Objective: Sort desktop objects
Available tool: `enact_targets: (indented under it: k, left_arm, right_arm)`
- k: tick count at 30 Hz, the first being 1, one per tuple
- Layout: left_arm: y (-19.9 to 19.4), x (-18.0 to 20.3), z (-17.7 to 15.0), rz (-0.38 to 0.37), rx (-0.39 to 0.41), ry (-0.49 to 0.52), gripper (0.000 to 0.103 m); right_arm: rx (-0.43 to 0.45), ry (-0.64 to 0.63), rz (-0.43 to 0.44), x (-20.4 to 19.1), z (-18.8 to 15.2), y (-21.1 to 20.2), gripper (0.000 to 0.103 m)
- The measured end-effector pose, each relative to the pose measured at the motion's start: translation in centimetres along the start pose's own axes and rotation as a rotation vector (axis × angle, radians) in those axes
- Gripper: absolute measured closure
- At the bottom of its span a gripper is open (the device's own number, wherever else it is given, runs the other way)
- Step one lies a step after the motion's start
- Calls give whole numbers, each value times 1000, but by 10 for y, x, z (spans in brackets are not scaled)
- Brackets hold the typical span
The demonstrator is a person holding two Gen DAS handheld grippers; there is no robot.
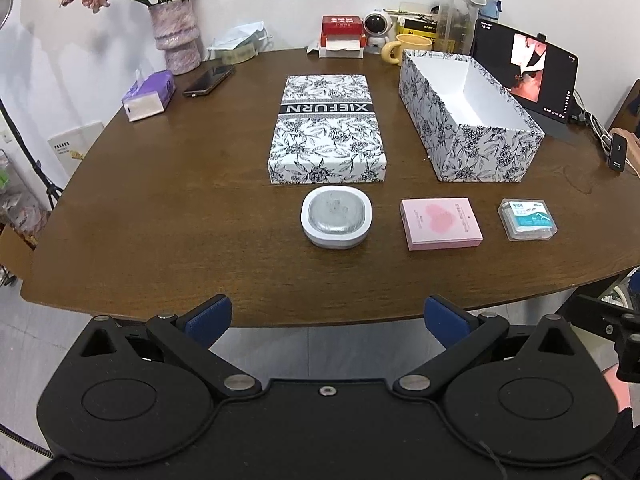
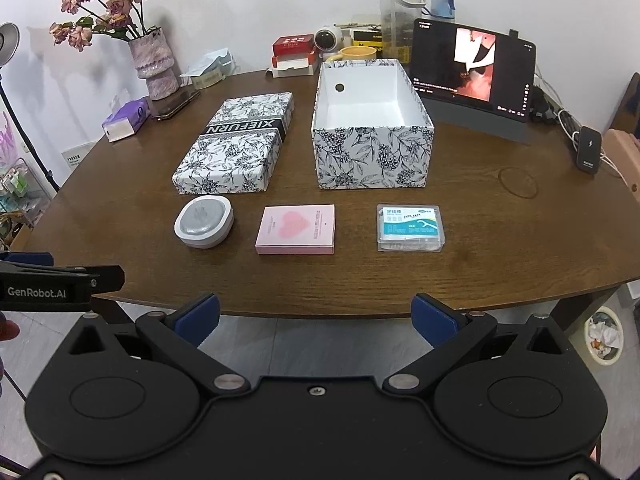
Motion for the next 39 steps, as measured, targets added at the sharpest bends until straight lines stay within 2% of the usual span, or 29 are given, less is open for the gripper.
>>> enact_targets:
  k: [13, 39]
  left_arm:
    - [1, 2, -2, 6, -38, -12, 0]
    - [0, 0, -7, 23, -53, -12, 0]
  right_arm:
    - [-8, 2, 5, 3, -2, 0, 0]
    - [-16, 13, 17, 8, -5, 0, 0]
Point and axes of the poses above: each gripper's, at about its wrist camera, not at the fingertips, and y roughly the way its jaws point, x to its right, z to its top, the point moved 4 cm from there along y, roughly the way its jaws point, and after that the axes turned 4 degrees about z, right-handed, at the moved point
